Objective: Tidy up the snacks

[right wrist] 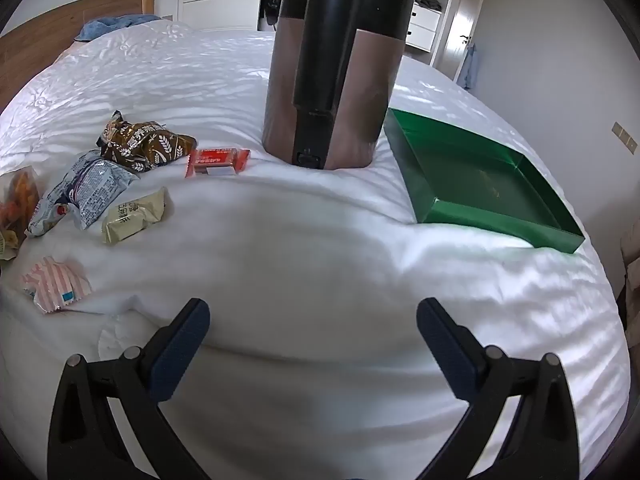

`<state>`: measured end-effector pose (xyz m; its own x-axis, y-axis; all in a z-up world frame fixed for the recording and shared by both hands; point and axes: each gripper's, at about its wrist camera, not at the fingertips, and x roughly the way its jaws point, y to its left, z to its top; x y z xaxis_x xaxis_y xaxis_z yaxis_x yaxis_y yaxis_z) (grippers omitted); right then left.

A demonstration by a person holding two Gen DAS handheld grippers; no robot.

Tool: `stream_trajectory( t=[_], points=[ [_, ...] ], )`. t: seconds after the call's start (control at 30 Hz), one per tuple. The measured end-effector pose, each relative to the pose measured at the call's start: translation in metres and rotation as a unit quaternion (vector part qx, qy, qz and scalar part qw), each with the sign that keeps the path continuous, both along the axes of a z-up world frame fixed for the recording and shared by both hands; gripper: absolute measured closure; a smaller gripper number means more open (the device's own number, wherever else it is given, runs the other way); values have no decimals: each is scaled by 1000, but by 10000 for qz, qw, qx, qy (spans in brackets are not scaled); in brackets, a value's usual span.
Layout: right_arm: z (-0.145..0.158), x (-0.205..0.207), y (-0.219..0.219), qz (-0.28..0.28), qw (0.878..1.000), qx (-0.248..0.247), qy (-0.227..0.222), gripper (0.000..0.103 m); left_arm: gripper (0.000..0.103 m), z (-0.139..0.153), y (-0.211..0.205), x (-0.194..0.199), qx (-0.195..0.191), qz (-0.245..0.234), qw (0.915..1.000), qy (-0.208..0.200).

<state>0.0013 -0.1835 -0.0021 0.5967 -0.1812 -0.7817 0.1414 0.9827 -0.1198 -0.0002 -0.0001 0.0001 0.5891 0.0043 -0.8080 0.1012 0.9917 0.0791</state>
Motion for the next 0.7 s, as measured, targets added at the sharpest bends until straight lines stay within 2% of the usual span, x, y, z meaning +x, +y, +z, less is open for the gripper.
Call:
stream_trajectory(
  t=[0.7],
  points=[
    [-3,-1,-6,-2,10000,53,30,0,1,-1,-3,3,-27,-13,10000,58]
  ],
)
